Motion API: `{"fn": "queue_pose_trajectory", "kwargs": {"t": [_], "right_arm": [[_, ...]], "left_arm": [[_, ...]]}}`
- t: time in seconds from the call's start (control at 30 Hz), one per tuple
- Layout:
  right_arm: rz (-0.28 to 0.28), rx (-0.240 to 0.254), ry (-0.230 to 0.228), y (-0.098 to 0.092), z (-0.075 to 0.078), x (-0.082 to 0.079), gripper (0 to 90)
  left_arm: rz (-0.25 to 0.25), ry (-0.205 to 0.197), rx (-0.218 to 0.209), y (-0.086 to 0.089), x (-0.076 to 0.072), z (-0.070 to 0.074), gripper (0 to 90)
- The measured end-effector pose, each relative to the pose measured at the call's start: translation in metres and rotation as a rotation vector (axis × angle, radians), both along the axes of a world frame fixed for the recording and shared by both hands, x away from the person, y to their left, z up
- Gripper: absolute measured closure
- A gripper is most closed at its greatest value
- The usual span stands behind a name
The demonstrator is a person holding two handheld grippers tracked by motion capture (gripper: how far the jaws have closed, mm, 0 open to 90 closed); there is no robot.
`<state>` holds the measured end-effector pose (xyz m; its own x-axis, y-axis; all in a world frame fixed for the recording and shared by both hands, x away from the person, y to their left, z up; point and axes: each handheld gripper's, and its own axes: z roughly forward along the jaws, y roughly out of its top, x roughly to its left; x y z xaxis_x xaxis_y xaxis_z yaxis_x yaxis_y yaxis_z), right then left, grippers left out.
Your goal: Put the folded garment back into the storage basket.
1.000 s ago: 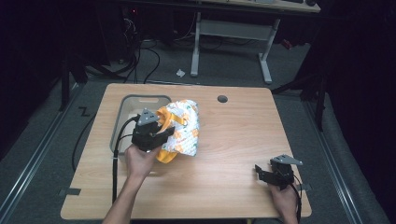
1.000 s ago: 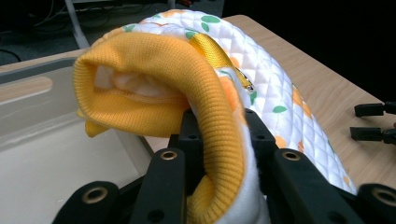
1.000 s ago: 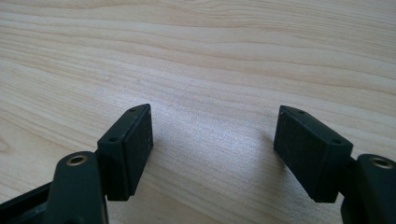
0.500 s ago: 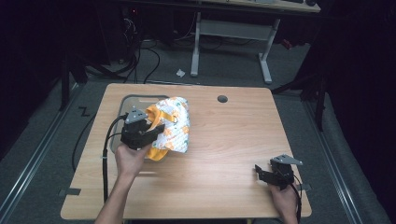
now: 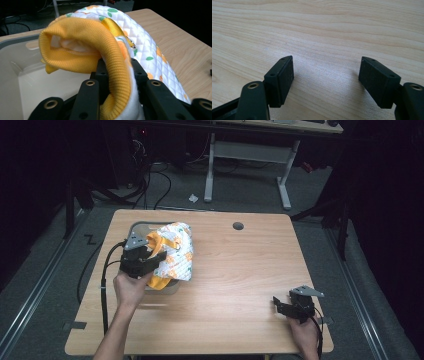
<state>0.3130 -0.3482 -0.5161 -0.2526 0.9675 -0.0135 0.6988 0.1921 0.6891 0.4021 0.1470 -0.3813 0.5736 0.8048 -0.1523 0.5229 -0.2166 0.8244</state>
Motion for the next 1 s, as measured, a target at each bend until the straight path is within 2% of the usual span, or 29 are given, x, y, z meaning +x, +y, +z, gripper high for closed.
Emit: {"fn": "queue_pose_trajectory", "kwargs": {"t": [0.47,1.0], "right_arm": [[0.0,0.0,0.0,0.0,0.0,0.0,28.5],[0.0,0.0,0.0,0.0,0.0,0.0,28.5]], "left_arm": [[0.025,0.009,0.024,0.018,0.008,-0.006,73.7],[0.051,0.062,0.066,0.028,0.025,-0.022,73.5]]}}
